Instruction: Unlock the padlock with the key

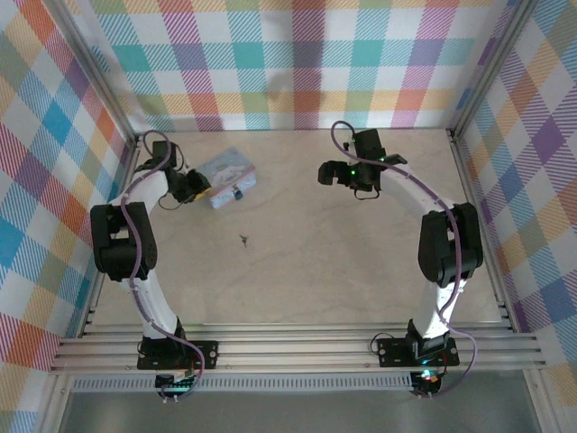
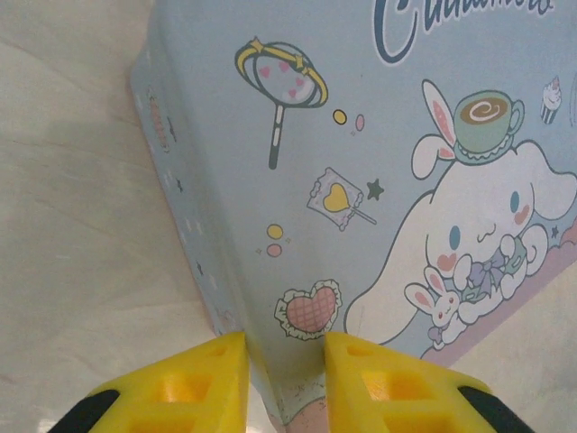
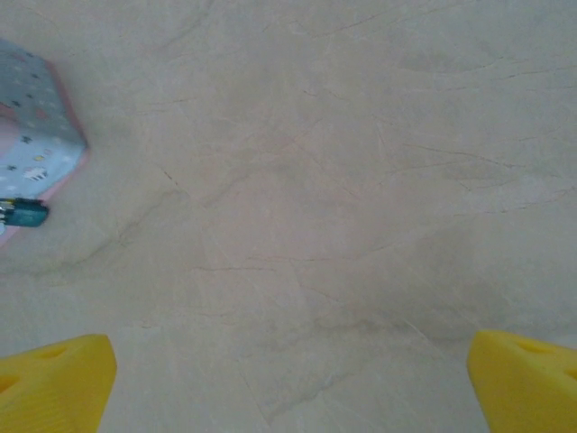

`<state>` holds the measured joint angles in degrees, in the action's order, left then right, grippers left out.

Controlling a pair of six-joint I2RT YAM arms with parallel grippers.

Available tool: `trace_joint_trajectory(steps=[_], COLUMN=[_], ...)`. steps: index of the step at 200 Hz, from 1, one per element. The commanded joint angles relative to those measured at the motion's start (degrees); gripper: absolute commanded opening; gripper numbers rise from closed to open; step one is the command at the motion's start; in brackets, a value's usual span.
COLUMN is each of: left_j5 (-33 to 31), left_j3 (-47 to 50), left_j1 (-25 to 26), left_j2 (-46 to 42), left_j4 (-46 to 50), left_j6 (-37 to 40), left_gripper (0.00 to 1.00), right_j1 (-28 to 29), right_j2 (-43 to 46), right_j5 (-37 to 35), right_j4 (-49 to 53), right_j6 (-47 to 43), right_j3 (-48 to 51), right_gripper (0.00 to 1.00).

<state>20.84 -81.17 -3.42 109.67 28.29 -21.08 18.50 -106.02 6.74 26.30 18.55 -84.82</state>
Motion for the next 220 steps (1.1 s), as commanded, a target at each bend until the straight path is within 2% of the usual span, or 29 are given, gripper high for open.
trace_joint_trajectory(steps=[1,39,80,119,152,172,197,220], left_j5=[-1.0,-1.3,-0.2,-0.7,-1.2,-1.9,-1.4,0.0], left_j3=[-1.1,-5.9,-10.0,-14.2,-14.3,-13.6,-11.9,-12.0], left_j1=[3.8,9.1,9.6,9.2,7.8,6.8,5.5,5.4], left_j2=[2.3,4.0,3.8,3.9,4.3,4.9,5.7,7.6], left_j4=[7.0,9.3,9.2,10.0,9.3,9.0,7.4,6.7], left_j6=[3.1,5.1,1.6,-3.0,-7.3,-9.0,-10.9,-10.8], left_gripper=[0.26,0.27,0.38,0.50,0.51,0.51,0.51,0.51], right_j1=[0.1,0.2,0.4,2.9,4.9,6.0,7.1,7.6], right_j2=[2.5,-0.3,-8.4,-21.0,-33.2,-38.8,-41.8,-43.2], right_j5=[1.4,4.6,11.7,13.6,14.2,14.9,16.3,17.7], right_j4=[3.4,6.3,8.6,14.3,19.2,19.5,15.5,12.9], right_j6=[-1.6,-1.0,2.7,2.0,1.7,1.9,2.8,2.7], right_j3=[0.3,-3.7,-14.1,-32.0,-50.0,-57.6,-59.4,-59.4], right_gripper=[1.00,0.99,0.91,0.90,0.89,0.88,0.85,0.78])
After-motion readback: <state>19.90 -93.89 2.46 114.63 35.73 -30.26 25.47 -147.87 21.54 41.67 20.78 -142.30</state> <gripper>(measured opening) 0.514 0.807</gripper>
